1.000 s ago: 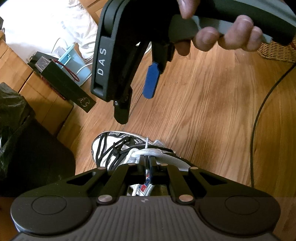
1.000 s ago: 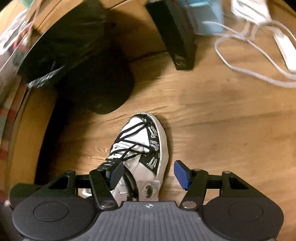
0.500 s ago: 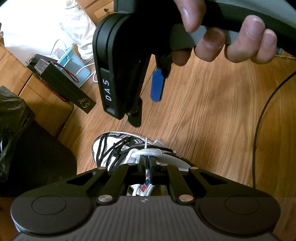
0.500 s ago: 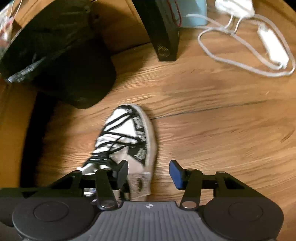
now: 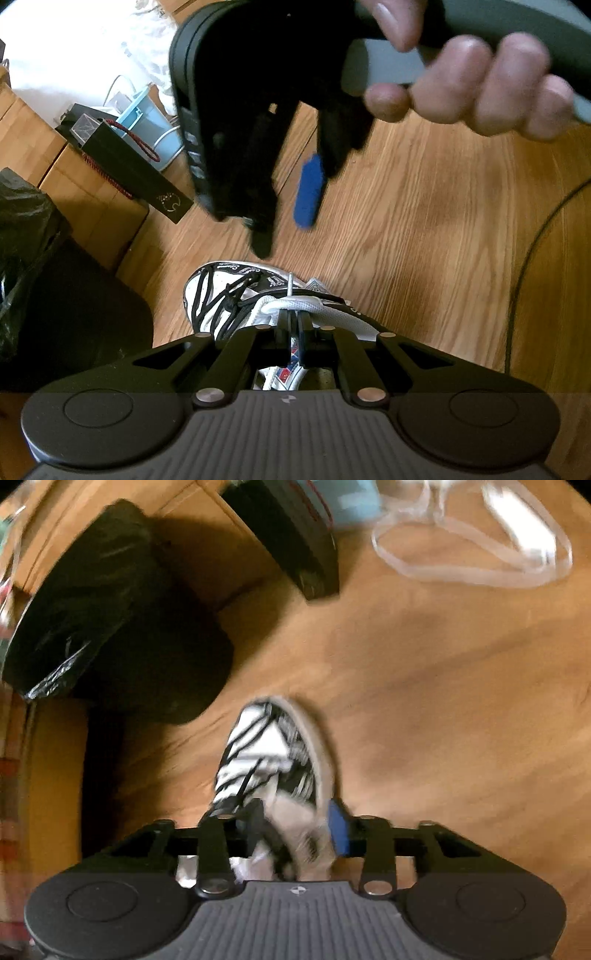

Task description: Lace up shoes with both hands

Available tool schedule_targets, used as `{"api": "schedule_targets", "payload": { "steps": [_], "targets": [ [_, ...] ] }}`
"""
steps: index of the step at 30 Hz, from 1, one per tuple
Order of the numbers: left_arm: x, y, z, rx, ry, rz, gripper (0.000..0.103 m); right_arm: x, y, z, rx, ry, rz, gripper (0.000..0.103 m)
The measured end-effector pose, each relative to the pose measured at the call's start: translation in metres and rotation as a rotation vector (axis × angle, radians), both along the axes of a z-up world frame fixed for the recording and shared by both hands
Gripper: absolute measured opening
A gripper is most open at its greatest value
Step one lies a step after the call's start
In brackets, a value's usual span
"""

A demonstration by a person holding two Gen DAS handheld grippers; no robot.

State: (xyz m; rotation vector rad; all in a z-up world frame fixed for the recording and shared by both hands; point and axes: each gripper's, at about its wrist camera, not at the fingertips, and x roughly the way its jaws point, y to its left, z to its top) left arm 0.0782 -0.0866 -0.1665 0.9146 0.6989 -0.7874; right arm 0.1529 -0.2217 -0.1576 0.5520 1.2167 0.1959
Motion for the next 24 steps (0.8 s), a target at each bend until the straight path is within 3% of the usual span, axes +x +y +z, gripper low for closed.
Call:
{"api": "schedule_targets", "payload": {
  "steps": [4,13,18,20,24],
  "targets": [
    [-0.001,-0.001,-0.001,0.005,-0.007,-0.003,0.005,-0.005,0.001,-0.006,0.064,0.018,-0.007,0.03],
    [0.001,0.0,0.0,-0.002,0.003,0.008,0.005,-0.01,0.009,-0.004,0.097,0.015,-0.005,0.03],
    [0.001,-0.001,0.0,0.002,-0.002,0.005,0.005,-0.018,0.004,-0.014,0.17,0.051,-0.088,0.029],
    [0.001,-0.001,0.0,0.0,0.001,0.007,0.005,-0.019,0.003,-0.017,0.196,0.051,-0.106,0.022],
    [0.001,-0.002,0.0,-0.002,0.004,0.011,0.005,-0.019,0.002,-0.019,0.214,0.054,-0.136,0.019]
  ]
}}
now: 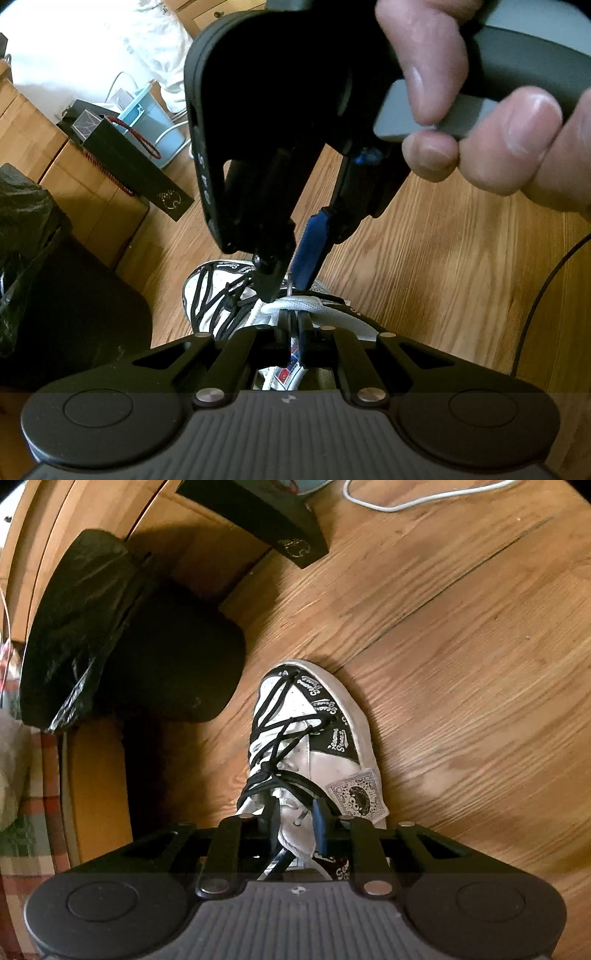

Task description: Lace up shoes with both hands

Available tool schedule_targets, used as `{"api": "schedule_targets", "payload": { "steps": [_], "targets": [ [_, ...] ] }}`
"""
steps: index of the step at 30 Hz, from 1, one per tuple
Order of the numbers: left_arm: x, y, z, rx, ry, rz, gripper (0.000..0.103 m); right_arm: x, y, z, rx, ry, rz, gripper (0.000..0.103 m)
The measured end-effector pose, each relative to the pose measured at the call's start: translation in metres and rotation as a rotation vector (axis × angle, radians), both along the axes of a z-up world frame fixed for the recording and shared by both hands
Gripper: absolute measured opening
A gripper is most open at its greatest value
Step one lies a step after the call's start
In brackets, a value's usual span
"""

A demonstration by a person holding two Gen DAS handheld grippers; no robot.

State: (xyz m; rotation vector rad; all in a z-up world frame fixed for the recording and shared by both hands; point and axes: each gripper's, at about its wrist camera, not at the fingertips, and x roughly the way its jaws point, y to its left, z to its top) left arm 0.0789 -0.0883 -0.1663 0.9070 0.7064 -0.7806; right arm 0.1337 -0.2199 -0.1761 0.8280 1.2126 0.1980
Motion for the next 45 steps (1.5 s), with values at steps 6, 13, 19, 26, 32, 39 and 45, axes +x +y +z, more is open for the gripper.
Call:
{"api": "schedule_targets", "payload": {
  "steps": [6,13,19,26,32,39,45],
  "targets": [
    [0.0022,0.0005,0.0001,-0.008,0.014,0.014,0.005,-0.0057,-0.0031,-0.004,0.023,0.014,-0.053,0.018],
    [0.0046,0.0009,0.0003,-0.011,0.021,0.02,0.005,-0.0049,-0.0075,-0.0073,0.057,0.033,-0.065,0.014],
    [0.0061,0.0002,0.0004,-0.012,0.025,0.022,0.004,-0.0057,-0.0106,-0.0084,0.085,0.038,-0.084,0.009],
    [0.0067,0.0008,0.001,-0.012,0.028,0.026,0.004,-0.0051,-0.009,-0.0051,0.073,0.025,-0.061,0.005],
    [0.0073,0.0022,0.0018,-0.016,0.038,0.034,0.005,-0.0039,-0.0072,-0.0041,0.058,0.012,-0.041,0.004],
    [0.0086,0.0027,0.0023,-0.018,0.044,0.039,0.005,-0.0026,-0.0063,-0.0038,0.049,0.005,-0.034,0.004],
    [0.0092,0.0033,0.0004,-0.01,0.046,0.046,0.009,-0.0017,-0.0058,-0.0032,0.04,-0.003,-0.027,0.004]
  ]
}}
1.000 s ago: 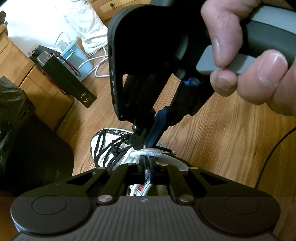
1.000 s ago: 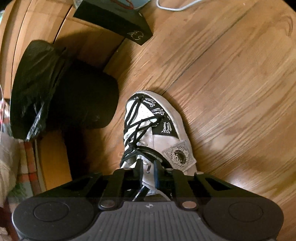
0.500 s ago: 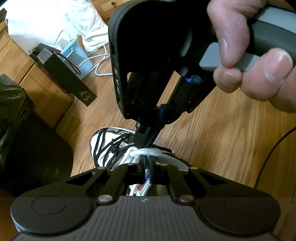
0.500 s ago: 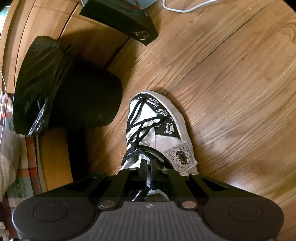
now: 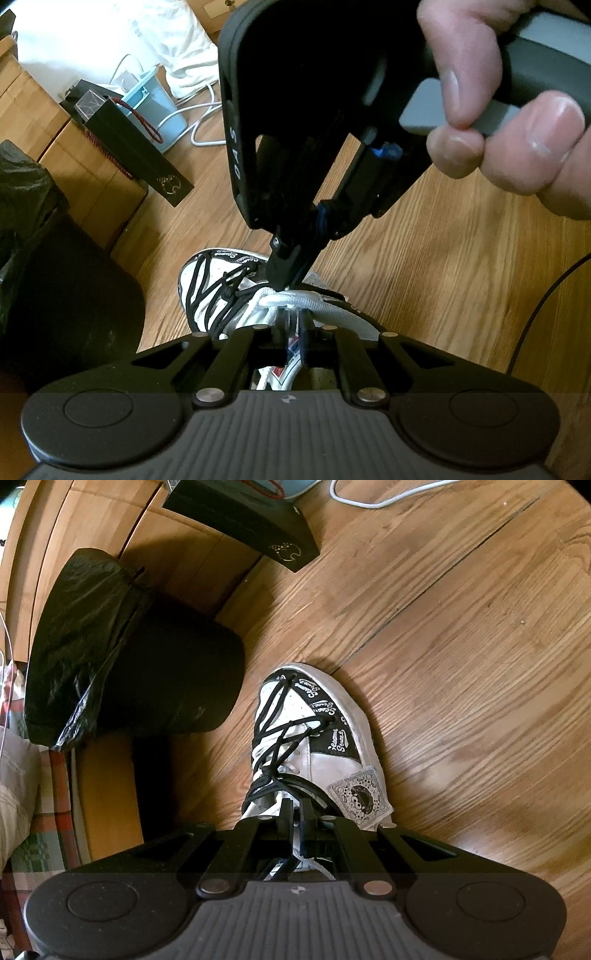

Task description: Lace up shoes with both hands

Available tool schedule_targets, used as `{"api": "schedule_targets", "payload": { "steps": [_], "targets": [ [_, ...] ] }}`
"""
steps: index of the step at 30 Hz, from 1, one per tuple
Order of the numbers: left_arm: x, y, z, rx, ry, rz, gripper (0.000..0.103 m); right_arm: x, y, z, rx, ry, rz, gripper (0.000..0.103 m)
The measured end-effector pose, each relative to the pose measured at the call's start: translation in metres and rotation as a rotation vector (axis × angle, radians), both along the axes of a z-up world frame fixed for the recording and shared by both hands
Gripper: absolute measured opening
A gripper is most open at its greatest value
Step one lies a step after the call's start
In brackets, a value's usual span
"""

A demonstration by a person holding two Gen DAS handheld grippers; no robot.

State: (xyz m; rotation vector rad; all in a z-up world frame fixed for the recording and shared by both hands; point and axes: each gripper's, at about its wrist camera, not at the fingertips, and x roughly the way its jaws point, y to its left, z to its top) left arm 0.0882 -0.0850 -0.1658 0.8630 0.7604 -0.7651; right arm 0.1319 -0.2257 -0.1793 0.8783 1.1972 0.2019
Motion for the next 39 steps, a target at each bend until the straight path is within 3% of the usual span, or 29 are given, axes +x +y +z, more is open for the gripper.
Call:
{"api": "schedule_targets", "payload": {
  "steps": [8,26,33,35,39],
  "targets": [
    [0.004,0.003,0.002,-0.011,-0.002,0.028,0.023,0.0,0.0,0.0,-0.006,-0.01,0.005,0.004],
    [0.003,0.0,0.001,0.006,-0.011,0.021,0.025,0.003,0.001,0.007,-0.069,-0.063,0.024,0.003],
    [0.004,0.0,0.0,0.009,-0.012,0.02,0.026,0.01,-0.012,0.009,-0.069,-0.059,-0.023,0.001],
    [0.004,0.0,0.0,0.008,-0.012,0.02,0.025,0.011,-0.014,0.007,-0.052,-0.035,-0.031,0.007],
    [0.005,0.001,-0.001,0.01,-0.012,0.018,0.025,0.009,-0.009,0.003,-0.026,-0.007,-0.015,0.01]
  ]
}}
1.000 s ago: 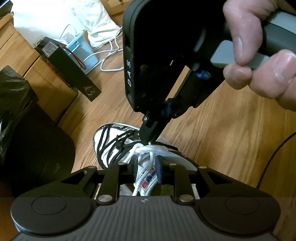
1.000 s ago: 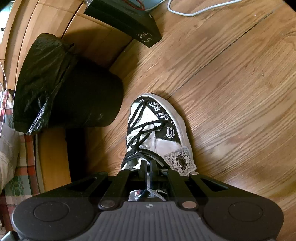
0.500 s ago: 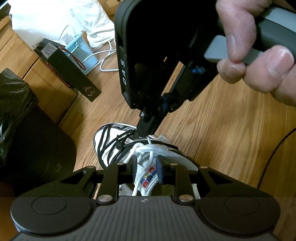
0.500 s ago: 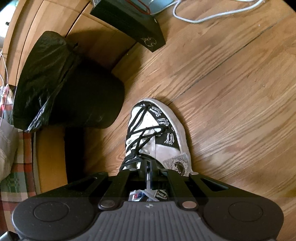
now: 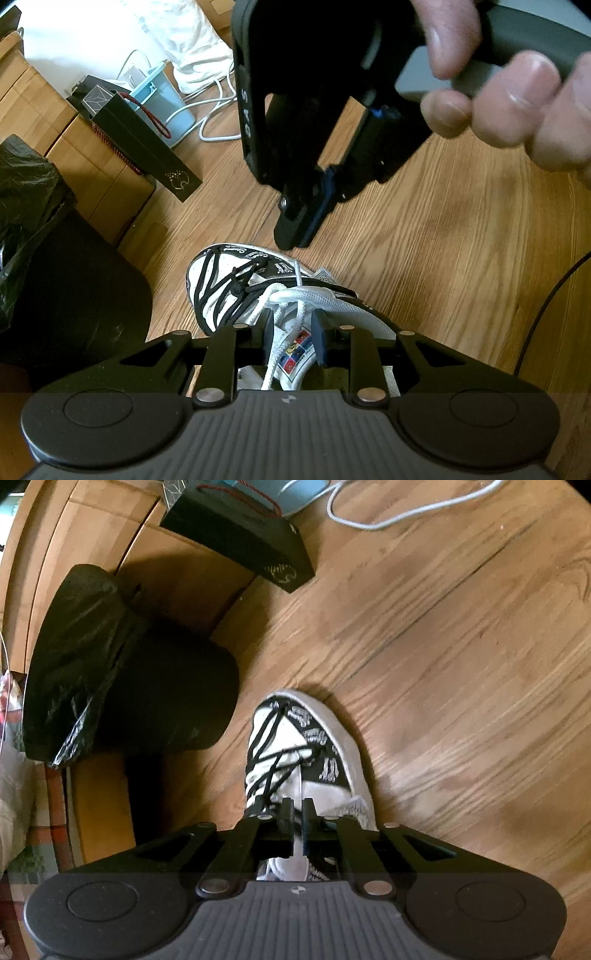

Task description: Lace up shoes with both hands

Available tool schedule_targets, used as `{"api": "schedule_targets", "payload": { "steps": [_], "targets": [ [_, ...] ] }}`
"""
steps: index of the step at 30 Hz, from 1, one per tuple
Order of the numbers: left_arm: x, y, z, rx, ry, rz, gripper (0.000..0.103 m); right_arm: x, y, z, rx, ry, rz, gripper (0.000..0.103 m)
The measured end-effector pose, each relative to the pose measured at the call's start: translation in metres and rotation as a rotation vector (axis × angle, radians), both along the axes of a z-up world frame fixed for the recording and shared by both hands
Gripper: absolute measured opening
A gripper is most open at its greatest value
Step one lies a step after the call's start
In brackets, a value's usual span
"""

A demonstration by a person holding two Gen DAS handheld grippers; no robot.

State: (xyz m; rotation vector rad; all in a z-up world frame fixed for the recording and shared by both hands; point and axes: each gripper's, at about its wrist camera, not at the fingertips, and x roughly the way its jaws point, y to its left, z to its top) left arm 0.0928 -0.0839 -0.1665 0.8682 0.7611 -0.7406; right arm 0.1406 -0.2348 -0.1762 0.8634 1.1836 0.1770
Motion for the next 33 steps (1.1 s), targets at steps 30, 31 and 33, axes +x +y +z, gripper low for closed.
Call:
{"api": "schedule_targets", "payload": {
  "steps": [30,31,33],
  "targets": [
    [-0.002,0.0,-0.002,0.016,-0.007,-0.01,0.026,-0.003,0.021,0.012,-0.132,-0.094,0.15,0.004],
    [-0.001,0.0,-0.001,0.015,-0.006,-0.01,0.026,-0.003,0.021,0.013,-0.139,-0.098,0.15,0.004],
    [0.0,0.0,-0.001,0.013,-0.004,-0.008,0.026,-0.003,0.021,0.014,-0.153,-0.105,0.148,0.004]
  ]
}}
